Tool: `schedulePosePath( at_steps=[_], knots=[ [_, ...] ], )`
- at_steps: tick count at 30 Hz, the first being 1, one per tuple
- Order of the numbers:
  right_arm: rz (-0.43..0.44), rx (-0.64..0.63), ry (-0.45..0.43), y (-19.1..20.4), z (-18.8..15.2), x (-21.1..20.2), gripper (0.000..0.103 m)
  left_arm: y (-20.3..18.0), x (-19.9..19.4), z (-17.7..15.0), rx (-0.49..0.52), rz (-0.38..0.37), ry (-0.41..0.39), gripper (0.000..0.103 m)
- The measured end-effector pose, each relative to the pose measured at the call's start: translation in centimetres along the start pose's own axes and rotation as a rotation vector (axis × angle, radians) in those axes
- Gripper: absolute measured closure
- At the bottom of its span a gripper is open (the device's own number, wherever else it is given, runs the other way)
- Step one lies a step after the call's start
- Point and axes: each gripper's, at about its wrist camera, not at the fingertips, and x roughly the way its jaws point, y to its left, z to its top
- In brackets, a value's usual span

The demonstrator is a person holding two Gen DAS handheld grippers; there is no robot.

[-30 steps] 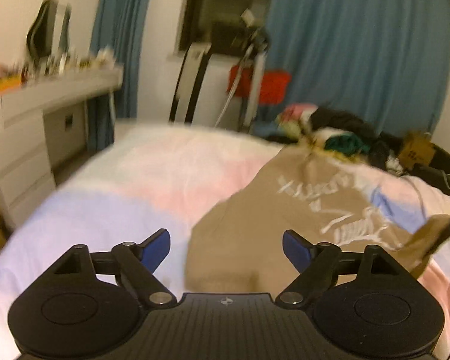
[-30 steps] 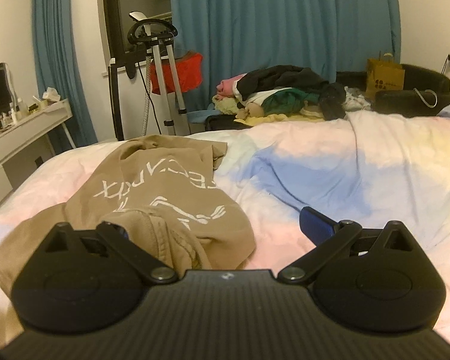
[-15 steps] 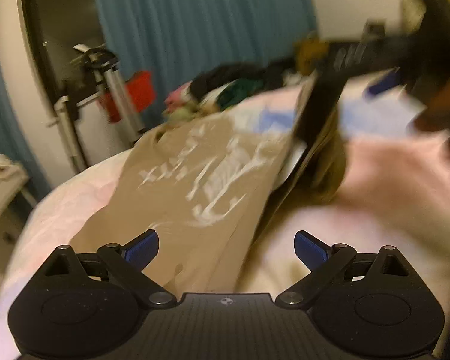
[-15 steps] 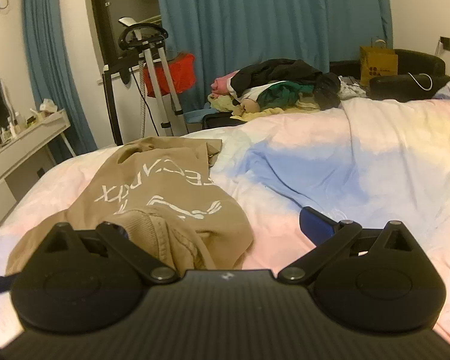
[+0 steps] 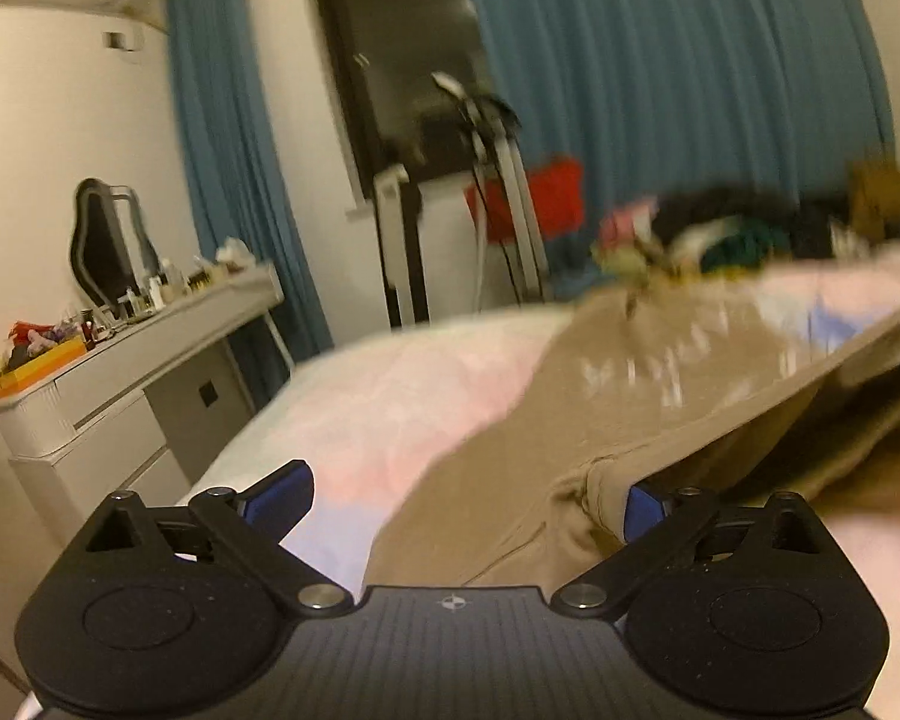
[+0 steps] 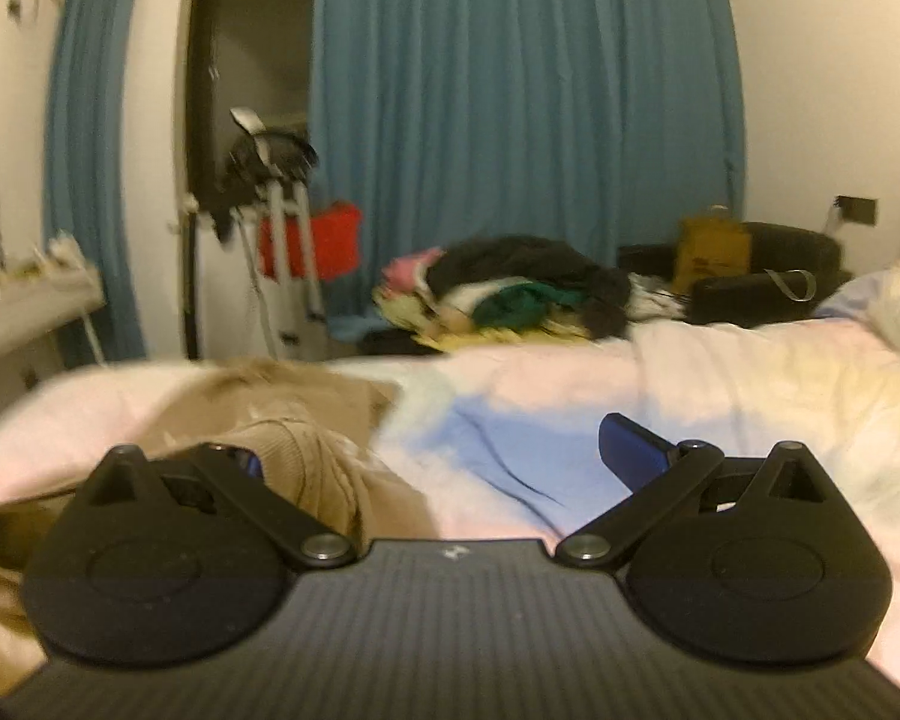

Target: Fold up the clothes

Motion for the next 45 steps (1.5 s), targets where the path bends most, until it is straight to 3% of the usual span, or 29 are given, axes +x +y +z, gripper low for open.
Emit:
schedulePosePath(
  at_steps=[3,7,12,14,17,20,28,35,40,45],
  knots=[
    [-0.05,-0.003,0.001,-0.5,-0.3,-0.2,0.0,0.4,-0.8,0.0,0.013,0.013,-0.017,0.001],
    [-0.089,-0.092,-0.065,0.8,0.2,-1.5,0.0,2.4,-1.8,0.6,-0.13,0.027,-0.116,0.0],
    [-0.008,-0.178,0.168,2.5,-2.5,2.0,0.0,6.3,-2.2,1.3,-0.297,0.025,-0.098,0.0],
    [-0.026,-0.198,0.157,3.3,-2.1,2.1,0.0,7.2,-2.7,1.8,-0.326,0.025,-0.111,0.0],
    [-0.049,-0.185,0.023,4.2,1.8,-0.2,0.0,8.8,-4.8,3.5,-0.359,0.048,-0.206,0.0],
    [-0.035,-0.149,-0.097,4.5,7.8,-3.0,0.0,11.5,-7.1,7.0,-0.416,0.04,-0.305,0.0],
    [0.03,-0.133,-0.366,5.4,25.9,-12.8,0.0,19.9,-16.1,22.2,-0.464,0.028,-0.55,0.001],
    [0.071,-0.137,-0.557,5.3,37.4,-22.0,0.0,26.7,-26.4,33.2,-0.465,-0.007,-0.726,0.0],
    [0.086,-0.133,-0.576,4.7,40.9,-24.9,0.0,28.7,-30.6,36.8,-0.47,-0.068,-0.762,0.0],
    [0.108,-0.126,-0.489,3.9,38.8,-23.1,0.0,28.2,-28.7,35.8,-0.467,-0.152,-0.693,0.0]
  ],
)
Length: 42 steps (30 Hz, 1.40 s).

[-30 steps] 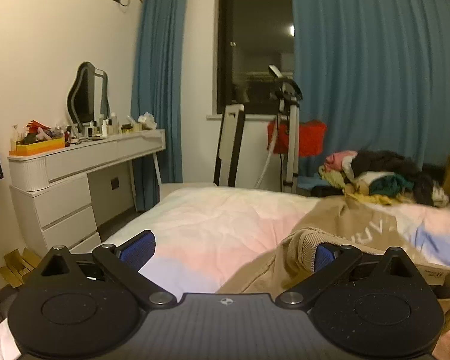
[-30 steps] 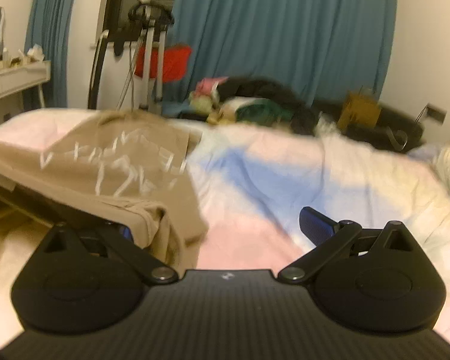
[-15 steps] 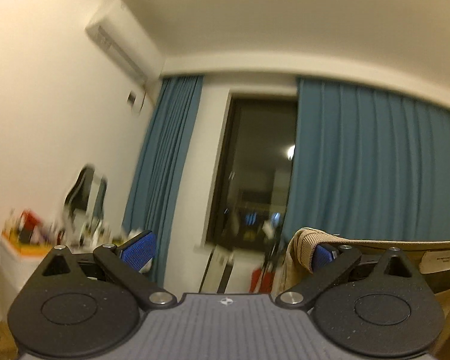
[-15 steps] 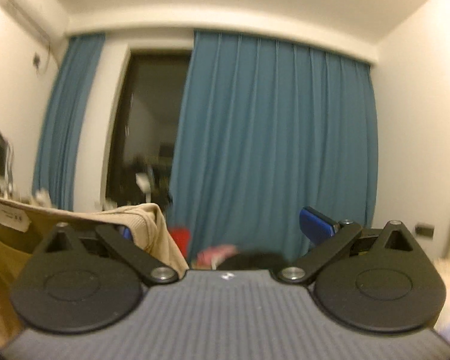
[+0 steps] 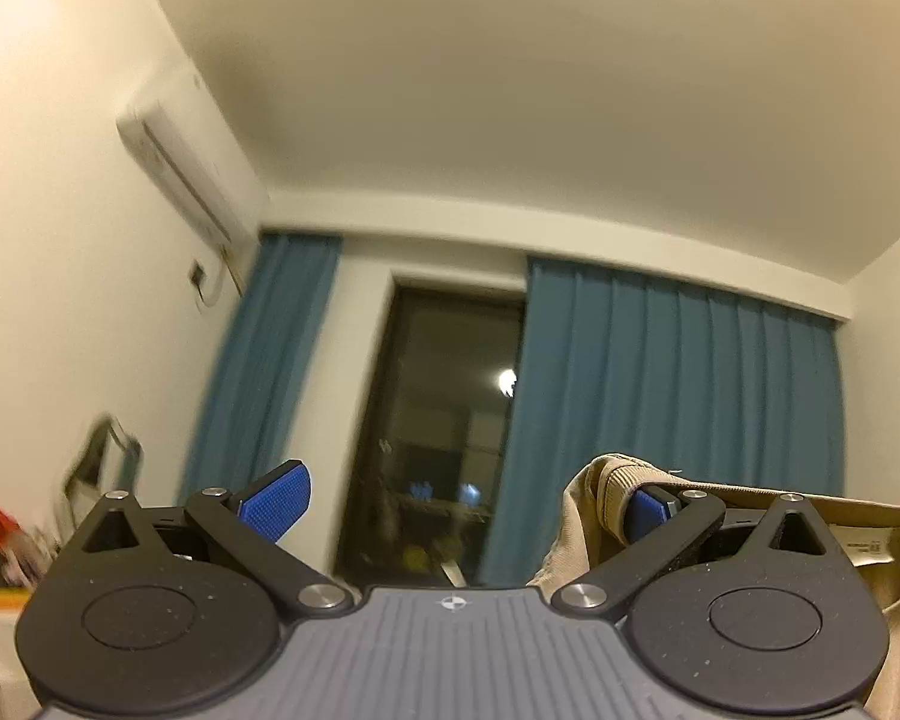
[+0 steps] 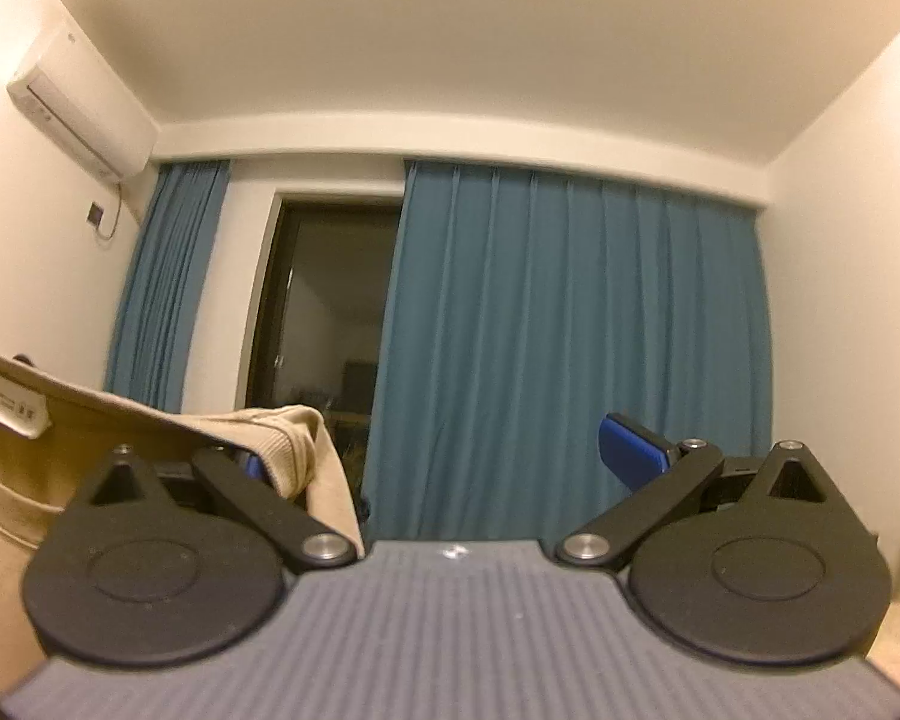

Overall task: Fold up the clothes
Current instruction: 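Shake out and lay the T-shirt flat on the bed with both tools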

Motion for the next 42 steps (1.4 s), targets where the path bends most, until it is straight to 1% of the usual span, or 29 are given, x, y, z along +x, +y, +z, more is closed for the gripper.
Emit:
schedulePosePath(
  at_steps=[2,4,8,10,12,15,18,19,22,25,27,29,31,33,34,36,37,39,40,42],
  knots=[
    [0.006,-0.001,0.037,0.0,-2.0,0.1,0.0,0.7,1.2,-2.7,-0.008,-0.006,0.05,0.0],
    [0.005,-0.021,0.081,0.4,-4.6,1.1,0.0,1.3,3.1,-5.9,-0.015,-0.006,0.104,0.0],
    [-0.002,-0.045,0.171,1.1,-9.6,4.7,0.0,2.5,8.9,-12.6,-0.037,-0.003,0.202,0.0],
    [-0.013,-0.05,0.217,1.4,-12.1,7.8,0.0,3.0,12.4,-15.8,-0.046,0.005,0.241,0.0],
    [-0.035,-0.056,0.26,1.5,-14.7,11.8,0.0,3.1,16.5,-19.0,-0.056,0.017,0.271,0.0],
    [-0.074,-0.068,0.316,1.6,-19.3,18.2,0.0,2.7,23.5,-23.8,-0.072,0.038,0.303,0.0],
    [-0.107,-0.077,0.364,1.8,-24.8,25.1,0.0,2.3,30.5,-30.2,-0.079,0.059,0.339,0.0],
    [-0.115,-0.081,0.381,1.9,-26.8,27.4,0.0,2.2,33.0,-32.7,-0.084,0.065,0.36,0.0],
    [-0.115,-0.078,0.46,2.0,-34.1,34.0,0.0,2.6,40.3,-41.5,-0.104,0.086,0.481,0.0],
    [-0.102,-0.051,0.583,2.2,-42.8,39.1,0.0,3.7,46.2,-50.1,-0.108,0.095,0.623,0.001],
    [-0.081,-0.047,0.676,2.6,-48.4,41.7,0.0,4.7,49.1,-55.9,-0.103,0.09,0.726,0.004],
    [-0.047,-0.055,0.778,3.3,-53.7,43.9,0.0,5.7,51.1,-61.1,-0.078,0.076,0.837,0.005],
    [0.026,-0.085,0.889,4.3,-58.3,45.3,0.0,6.1,52.5,-65.2,-0.02,0.035,0.947,0.005],
    [0.115,-0.117,0.984,5.5,-61.2,46.3,0.0,6.2,52.8,-68.0,0.039,-0.012,1.041,0.005],
    [0.159,-0.123,1.008,6.0,-61.9,46.5,0.0,6.3,53.1,-69.0,0.057,-0.043,1.088,0.005],
    [0.25,-0.114,1.04,6.9,-62.4,46.7,0.0,6.1,52.4,-69.9,0.066,-0.09,1.169,0.004],
    [0.294,-0.099,1.056,7.3,-62.4,46.7,0.0,6.1,52.1,-70.1,0.071,-0.106,1.188,0.004],
    [0.346,-0.071,1.072,7.9,-61.9,46.7,0.0,6.2,51.6,-70.1,0.084,-0.13,1.197,0.003],
    [0.356,-0.058,1.065,8.2,-61.3,46.7,0.0,6.2,51.4,-70.0,0.09,-0.142,1.202,0.002],
    [0.362,-0.011,1.03,8.1,-59.9,46.1,0.0,6.2,51.0,-68.9,0.099,-0.158,1.171,0.002]
  ],
)
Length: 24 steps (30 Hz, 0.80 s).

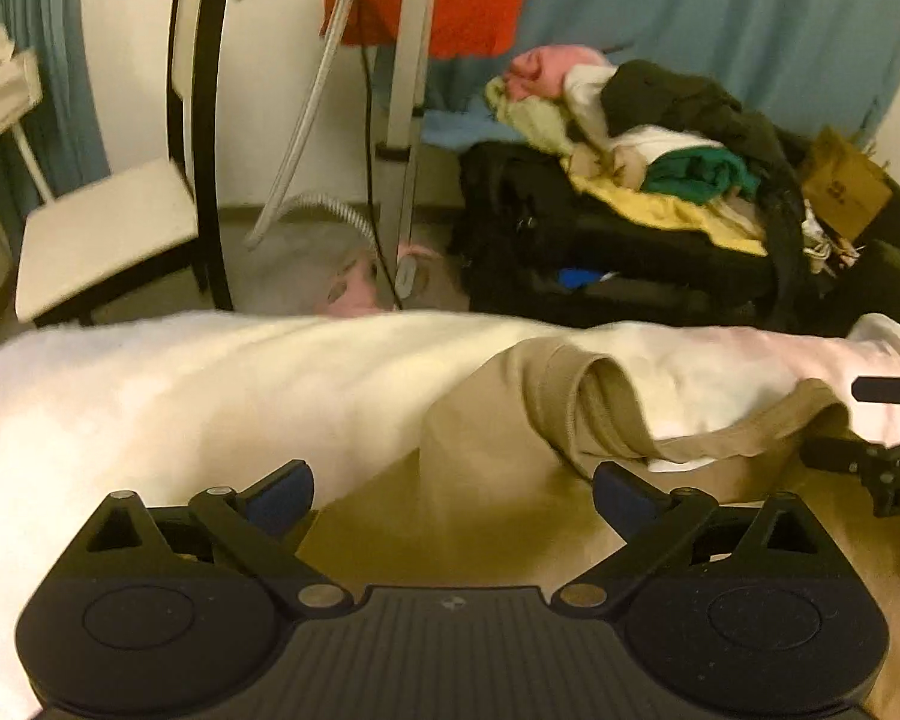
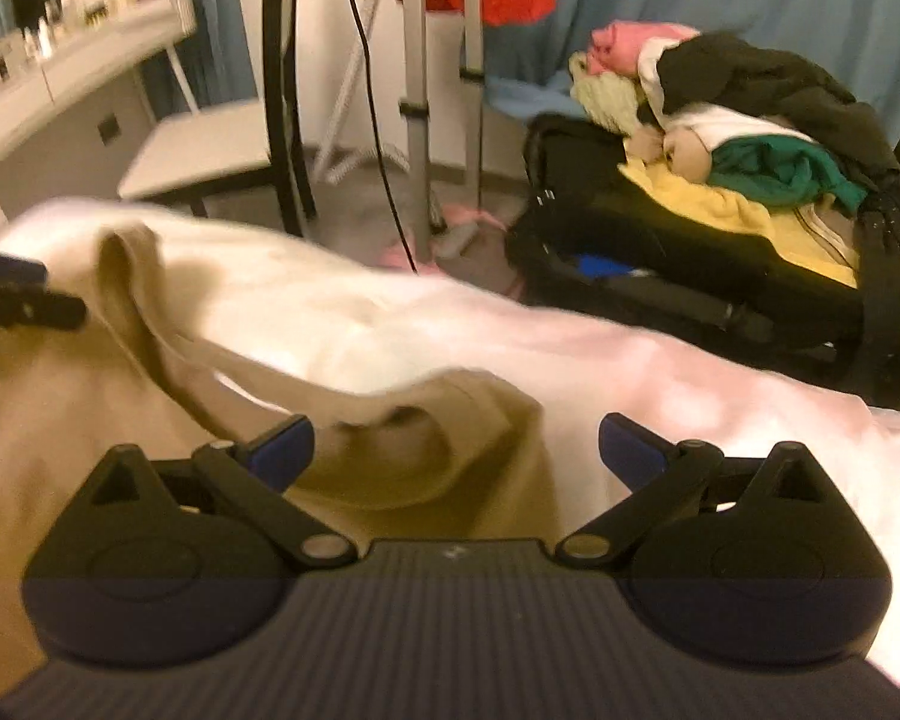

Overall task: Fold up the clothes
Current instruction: 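Shake out and lay the T-shirt flat on the bed with both tools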

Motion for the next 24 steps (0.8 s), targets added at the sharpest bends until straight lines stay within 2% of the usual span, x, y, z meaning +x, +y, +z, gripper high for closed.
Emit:
schedulePosePath(
  at_steps=[3,7,10,13,19,22,24],
  knots=[
    [0.034,0.073,-0.1,0.2,-0.7,-3.1,0.0,-0.8,-3.0,-1.2,0.017,-0.014,-0.087,0.002],
    [-0.015,0.091,-0.244,1.6,-3.1,-8.5,0.0,-2.9,-7.8,-4.1,0.035,-0.013,-0.22,0.002],
    [-0.053,0.089,-0.341,3.4,-5.9,-12.9,0.0,-4.6,-12.8,-7.1,0.027,-0.011,-0.321,0.002],
    [-0.058,0.103,-0.424,5.0,-8.9,-17.6,0.0,-6.0,-18.1,-11.2,-0.005,-0.03,-0.388,0.002],
    [-0.024,0.14,-0.526,8.2,-15.1,-28.3,0.0,-7.4,-29.0,-19.4,-0.114,-0.072,-0.442,0.002],
    [-0.027,0.152,-0.567,9.6,-18.3,-33.2,0.0,-6.9,-33.4,-22.2,-0.184,-0.088,-0.45,0.003],
    [-0.029,0.176,-0.567,10.3,-20.4,-35.8,0.0,-5.7,-35.3,-23.2,-0.28,-0.112,-0.429,0.004]
  ],
)
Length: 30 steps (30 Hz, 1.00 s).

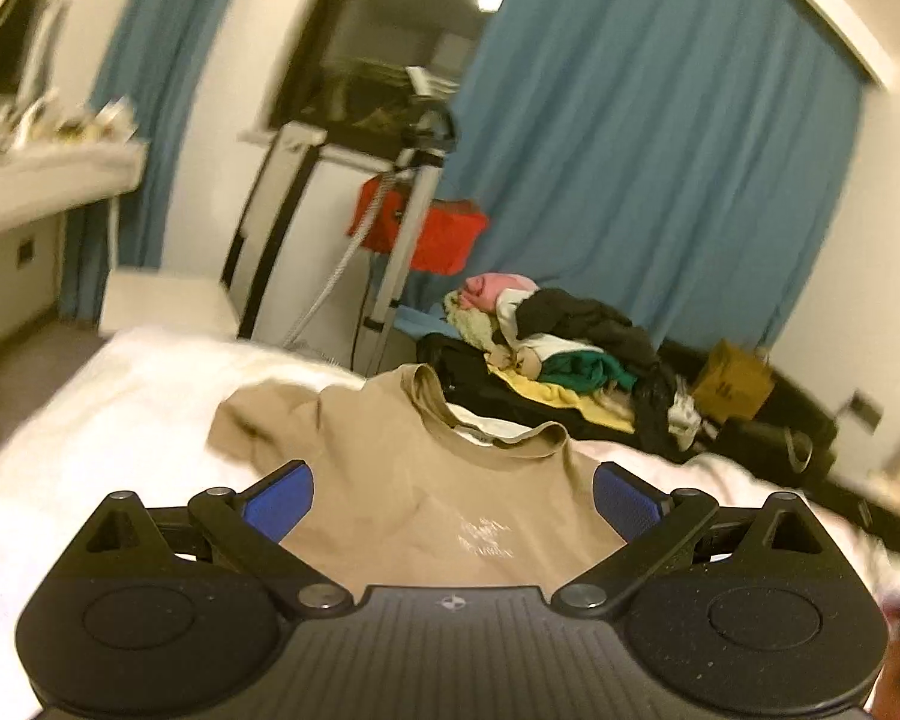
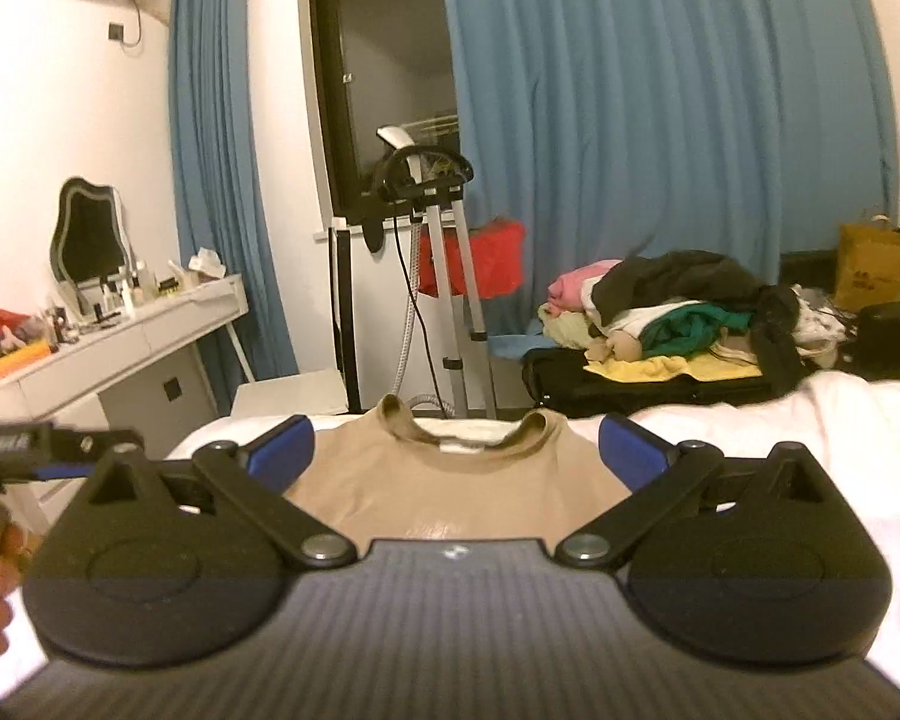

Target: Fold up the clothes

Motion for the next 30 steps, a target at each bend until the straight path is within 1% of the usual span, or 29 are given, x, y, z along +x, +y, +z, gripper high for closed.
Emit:
schedulePosePath(
  at_steps=[2,4,5,6,7,8,10,12,14,16,18,20,22,26,30],
  knots=[
    [-0.003,0.041,0.018,0.0,-0.7,-2.8,0.002,1.7,-1.3,0.3,-0.128,-0.002,0.028,0.004],
    [0.014,0.09,0.032,-0.3,-2.0,-4.7,0.007,3.6,-1.8,0.5,-0.239,-0.008,0.048,0.006],
    [0.021,0.113,0.04,-0.6,-2.7,-5.4,0.018,4.5,-1.5,0.5,-0.269,0.0,0.056,0.006],
    [0.025,0.135,0.055,-0.9,-3.5,-5.6,0.027,5.4,-1.1,0.5,-0.291,0.013,0.064,0.008],
    [0.028,0.159,0.073,-1.2,-4.3,-5.7,0.039,6.3,-0.6,0.3,-0.317,0.026,0.067,0.009],
    [0.032,0.185,0.088,-1.6,-5.1,-5.7,0.05,7.2,-0.1,0.1,-0.346,0.039,0.066,0.01],
    [0.043,0.244,0.108,-2.5,-7.0,-5.2,0.059,9.0,1.1,-0.5,-0.416,0.05,0.067,0.014],
    [0.051,0.304,0.135,-3.3,-9.0,-4.3,0.059,10.7,2.4,-1.1,-0.468,0.057,0.074,0.018],
    [0.049,0.337,0.151,-3.9,-10.6,-2.9,0.058,11.9,4.2,-1.4,-0.496,0.071,0.07,0.02],
    [0.033,0.336,0.151,-4.3,-11.7,-1.1,0.058,12.8,6.4,-1.6,-0.519,0.085,0.053,0.025],
    [0.026,0.333,0.148,-4.5,-12.5,0.7,0.058,14.2,8.5,-1.4,-0.555,0.095,0.029,0.027],
    [0.037,0.345,0.145,-5.0,-13.3,2.3,0.057,15.5,10.7,-1.2,-0.579,0.103,0.008,0.028],
    [0.047,0.356,0.145,-5.6,-13.9,3.8,0.056,16.5,12.9,-0.9,-0.577,0.114,-0.007,0.032],
    [0.054,0.377,0.178,-6.6,-15.3,6.6,0.056,17.8,17.7,-0.3,-0.523,0.176,0.012,0.032],
    [0.059,0.394,0.214,-7.2,-16.6,9.3,0.056,18.6,21.5,0.1,-0.512,0.197,0.013,0.033]
  ],
)
